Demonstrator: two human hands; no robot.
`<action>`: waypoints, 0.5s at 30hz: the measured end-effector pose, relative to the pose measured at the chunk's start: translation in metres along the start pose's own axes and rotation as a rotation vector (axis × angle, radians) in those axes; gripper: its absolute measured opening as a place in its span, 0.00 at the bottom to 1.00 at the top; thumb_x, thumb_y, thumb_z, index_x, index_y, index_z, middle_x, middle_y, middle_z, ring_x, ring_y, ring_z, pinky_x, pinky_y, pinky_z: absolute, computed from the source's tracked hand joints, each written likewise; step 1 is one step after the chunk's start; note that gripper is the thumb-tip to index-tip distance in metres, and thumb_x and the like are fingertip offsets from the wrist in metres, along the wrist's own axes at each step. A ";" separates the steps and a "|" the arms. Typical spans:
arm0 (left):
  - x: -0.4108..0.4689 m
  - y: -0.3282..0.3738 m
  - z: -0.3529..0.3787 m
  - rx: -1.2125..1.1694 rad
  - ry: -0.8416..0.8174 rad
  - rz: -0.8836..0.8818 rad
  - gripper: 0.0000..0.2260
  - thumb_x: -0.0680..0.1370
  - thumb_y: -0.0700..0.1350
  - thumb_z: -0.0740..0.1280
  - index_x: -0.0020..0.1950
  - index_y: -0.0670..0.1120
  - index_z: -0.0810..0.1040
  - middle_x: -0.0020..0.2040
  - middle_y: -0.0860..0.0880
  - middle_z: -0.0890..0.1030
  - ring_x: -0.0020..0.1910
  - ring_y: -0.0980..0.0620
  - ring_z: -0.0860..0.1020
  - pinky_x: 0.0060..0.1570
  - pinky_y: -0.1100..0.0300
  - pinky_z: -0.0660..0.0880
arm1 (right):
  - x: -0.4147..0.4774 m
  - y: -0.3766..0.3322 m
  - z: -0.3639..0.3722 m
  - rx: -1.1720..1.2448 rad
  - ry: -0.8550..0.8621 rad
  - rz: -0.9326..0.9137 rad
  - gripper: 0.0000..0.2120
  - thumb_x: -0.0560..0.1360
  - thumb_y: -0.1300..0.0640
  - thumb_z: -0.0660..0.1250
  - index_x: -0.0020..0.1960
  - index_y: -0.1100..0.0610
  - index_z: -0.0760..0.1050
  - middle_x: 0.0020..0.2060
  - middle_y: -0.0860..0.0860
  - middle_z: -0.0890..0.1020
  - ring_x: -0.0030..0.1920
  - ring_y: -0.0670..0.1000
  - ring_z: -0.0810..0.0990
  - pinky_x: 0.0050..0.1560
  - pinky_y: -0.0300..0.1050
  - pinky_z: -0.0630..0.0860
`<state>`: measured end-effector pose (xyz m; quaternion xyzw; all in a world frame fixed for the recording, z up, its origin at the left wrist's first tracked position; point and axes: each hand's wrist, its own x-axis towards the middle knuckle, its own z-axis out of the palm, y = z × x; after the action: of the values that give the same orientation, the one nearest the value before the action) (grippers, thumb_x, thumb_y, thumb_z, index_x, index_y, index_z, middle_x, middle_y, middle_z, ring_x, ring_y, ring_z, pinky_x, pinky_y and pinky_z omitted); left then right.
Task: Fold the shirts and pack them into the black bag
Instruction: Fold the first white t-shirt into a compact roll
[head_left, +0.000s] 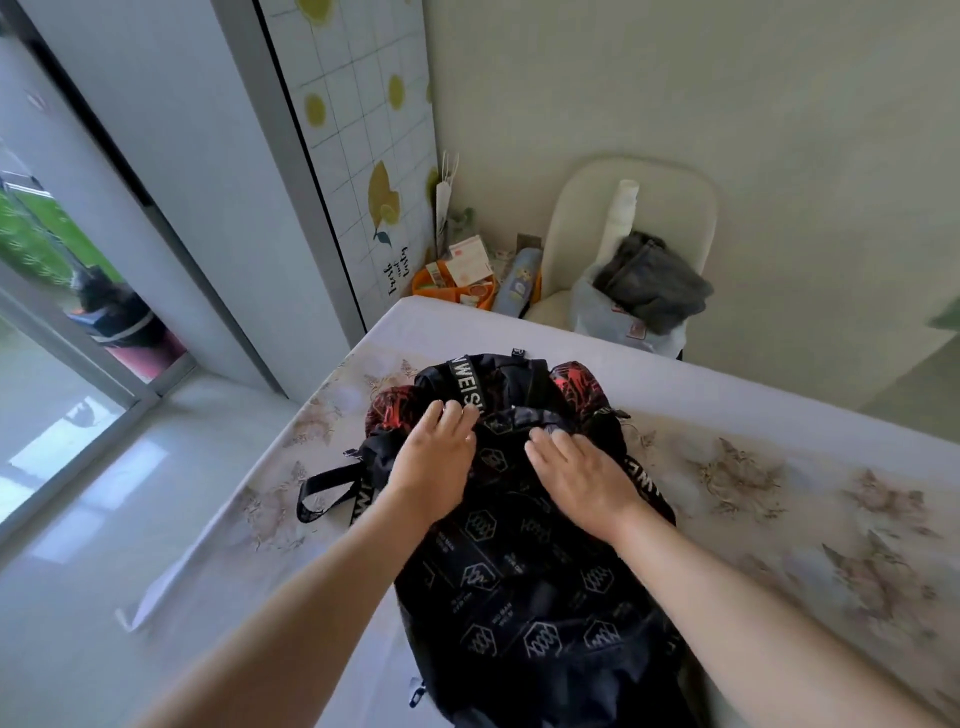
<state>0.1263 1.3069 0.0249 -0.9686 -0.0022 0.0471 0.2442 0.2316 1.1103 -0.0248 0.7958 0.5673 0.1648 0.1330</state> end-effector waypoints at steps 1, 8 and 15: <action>0.004 -0.007 0.000 -0.060 0.029 0.026 0.17 0.79 0.49 0.61 0.65 0.48 0.77 0.68 0.46 0.67 0.65 0.43 0.63 0.68 0.50 0.62 | -0.006 -0.005 0.006 0.046 -0.038 0.032 0.33 0.76 0.46 0.67 0.73 0.65 0.67 0.69 0.61 0.69 0.60 0.59 0.71 0.58 0.50 0.74; 0.023 -0.082 -0.001 -0.807 0.058 0.019 0.09 0.79 0.45 0.68 0.57 0.54 0.84 0.52 0.56 0.83 0.51 0.54 0.78 0.51 0.73 0.67 | -0.003 0.013 -0.010 0.355 -0.314 0.323 0.30 0.74 0.53 0.69 0.73 0.57 0.65 0.69 0.55 0.73 0.70 0.57 0.71 0.66 0.51 0.69; 0.042 -0.097 0.000 -0.912 -0.345 -0.100 0.10 0.78 0.42 0.63 0.52 0.55 0.80 0.53 0.52 0.80 0.53 0.49 0.76 0.56 0.53 0.73 | 0.049 0.081 -0.042 0.693 -0.309 0.699 0.08 0.69 0.60 0.63 0.33 0.51 0.70 0.35 0.51 0.75 0.42 0.59 0.74 0.43 0.47 0.66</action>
<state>0.1704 1.3930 0.0672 -0.9536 -0.1095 0.1894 -0.2067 0.2988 1.1317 0.0516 0.9503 0.2623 -0.1178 -0.1192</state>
